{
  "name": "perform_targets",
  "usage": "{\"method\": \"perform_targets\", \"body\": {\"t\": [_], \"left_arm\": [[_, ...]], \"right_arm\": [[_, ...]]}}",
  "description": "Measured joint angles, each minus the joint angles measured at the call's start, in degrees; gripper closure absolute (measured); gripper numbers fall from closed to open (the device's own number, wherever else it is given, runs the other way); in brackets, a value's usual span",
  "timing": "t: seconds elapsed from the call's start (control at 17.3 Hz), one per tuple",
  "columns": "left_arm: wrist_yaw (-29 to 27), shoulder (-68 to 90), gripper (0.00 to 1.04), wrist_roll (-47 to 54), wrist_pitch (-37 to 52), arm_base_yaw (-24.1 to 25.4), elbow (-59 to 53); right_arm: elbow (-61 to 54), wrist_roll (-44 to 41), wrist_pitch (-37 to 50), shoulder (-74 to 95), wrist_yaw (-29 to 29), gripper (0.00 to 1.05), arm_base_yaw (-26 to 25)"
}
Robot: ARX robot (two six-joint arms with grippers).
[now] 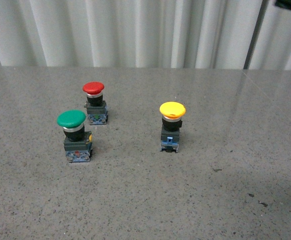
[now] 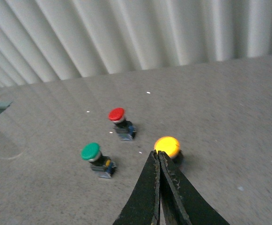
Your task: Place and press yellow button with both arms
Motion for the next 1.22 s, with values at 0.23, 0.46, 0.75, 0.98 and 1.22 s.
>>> {"method": "perform_targets", "body": {"t": [0.23,0.46,0.75,0.98,1.22], "left_arm": [[-0.02,0.00,0.07,0.00,0.04,0.02,0.00],[-0.15,0.00,0.07,-0.02,0.02,0.00,0.00],[0.00,0.00,0.07,0.00,0.02,0.02,0.00],[0.00,0.00,0.07,0.00,0.00,0.02,0.00],[0.00,0.00,0.07,0.00,0.00,0.00,0.00]], "right_arm": [[-7.08,0.24,-3.58,-13.46,8.85,1.03,-2.03],[-15.96,-13.25,-9.73,-30.86,16.66,1.03,-9.90],[-19.89,-17.70,-9.88,-37.55,9.92,1.03,-17.35],[-22.82,-18.29,-10.62,-40.41,5.77,1.03,-21.55],[-24.79,-18.80,-16.87,-49.66,-1.53,1.03,-28.89]]}}
